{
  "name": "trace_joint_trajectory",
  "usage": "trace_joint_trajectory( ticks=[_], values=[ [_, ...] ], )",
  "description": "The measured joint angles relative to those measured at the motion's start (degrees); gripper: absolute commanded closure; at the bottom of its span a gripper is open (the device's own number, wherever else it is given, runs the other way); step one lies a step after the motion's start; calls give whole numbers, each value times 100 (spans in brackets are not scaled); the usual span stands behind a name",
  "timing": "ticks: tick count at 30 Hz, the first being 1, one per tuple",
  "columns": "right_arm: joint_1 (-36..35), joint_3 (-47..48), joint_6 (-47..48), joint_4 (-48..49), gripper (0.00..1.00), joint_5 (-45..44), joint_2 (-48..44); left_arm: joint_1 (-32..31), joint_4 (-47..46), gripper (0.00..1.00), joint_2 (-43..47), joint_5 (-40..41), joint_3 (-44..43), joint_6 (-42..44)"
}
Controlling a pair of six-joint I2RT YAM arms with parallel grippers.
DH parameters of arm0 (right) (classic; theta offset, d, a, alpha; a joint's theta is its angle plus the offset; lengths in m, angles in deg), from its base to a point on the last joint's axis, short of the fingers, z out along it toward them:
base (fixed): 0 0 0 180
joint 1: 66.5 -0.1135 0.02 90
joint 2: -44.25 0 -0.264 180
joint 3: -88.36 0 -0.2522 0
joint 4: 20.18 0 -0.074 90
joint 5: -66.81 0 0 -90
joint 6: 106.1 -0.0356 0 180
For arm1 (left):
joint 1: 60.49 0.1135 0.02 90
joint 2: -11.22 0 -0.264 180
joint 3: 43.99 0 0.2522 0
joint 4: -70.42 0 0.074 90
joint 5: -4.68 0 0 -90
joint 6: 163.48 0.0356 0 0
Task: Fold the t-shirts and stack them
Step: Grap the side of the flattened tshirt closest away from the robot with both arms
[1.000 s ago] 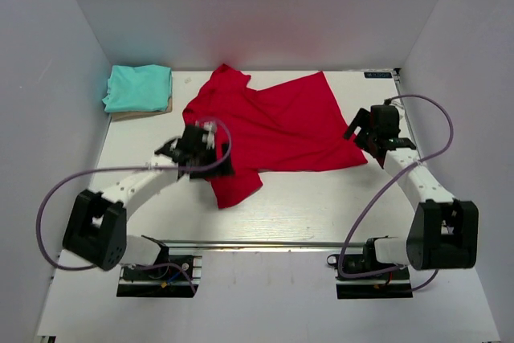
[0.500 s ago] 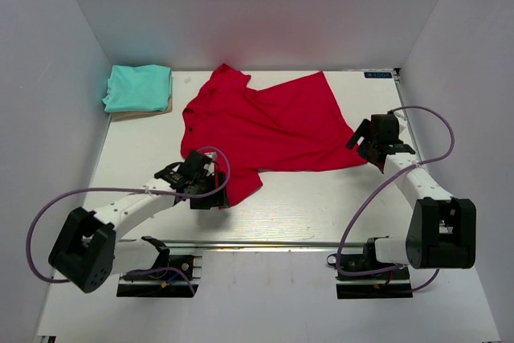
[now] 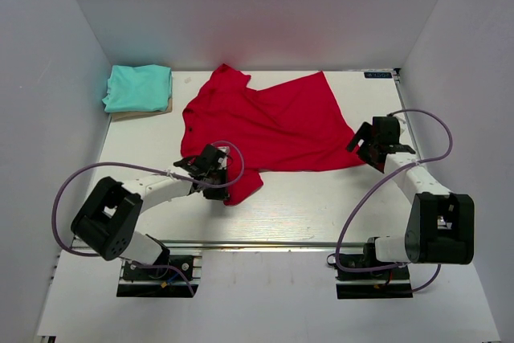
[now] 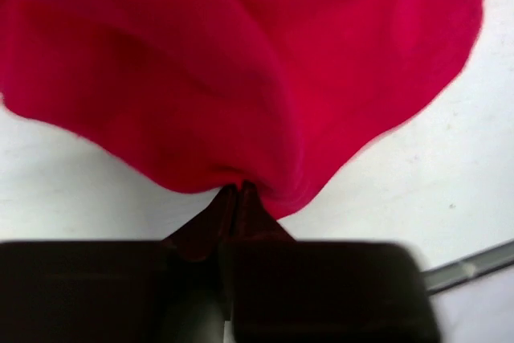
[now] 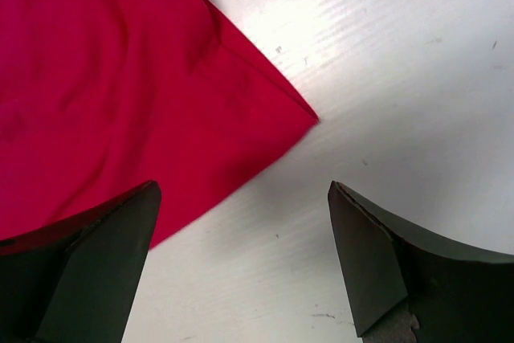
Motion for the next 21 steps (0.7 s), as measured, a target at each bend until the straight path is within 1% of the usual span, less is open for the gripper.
trace_joint_trajectory(
  ticks=[1, 4, 8, 9, 13, 16, 17, 21],
  values=[
    [4, -46, 11, 2, 11, 7, 0, -2, -61, 100, -81, 48, -28, 46],
    [11, -236, 59, -7, 17, 20, 0, -31, -52, 100, -142, 28, -101, 109],
    [13, -385, 83, -37, 21, -26, 83, -37, -48, 100, -114, -48, -87, 162],
    [13, -393, 85, -35, 25, -26, 127, -37, -24, 100, -101, -92, -74, 179],
    [15, -393, 83, 146, 28, -24, 387, -92, 234, 100, -39, -404, -46, 243],
    [22, -387, 59, 295, 34, -42, 619, -111, 490, 100, 2, -612, -33, 278],
    [24, -378, 70, 341, 34, -61, 750, -111, 599, 100, 22, -658, -28, 286],
    [24, -258, 35, 573, 48, -173, 964, -114, 918, 100, 151, -817, -17, 332]
  ],
)
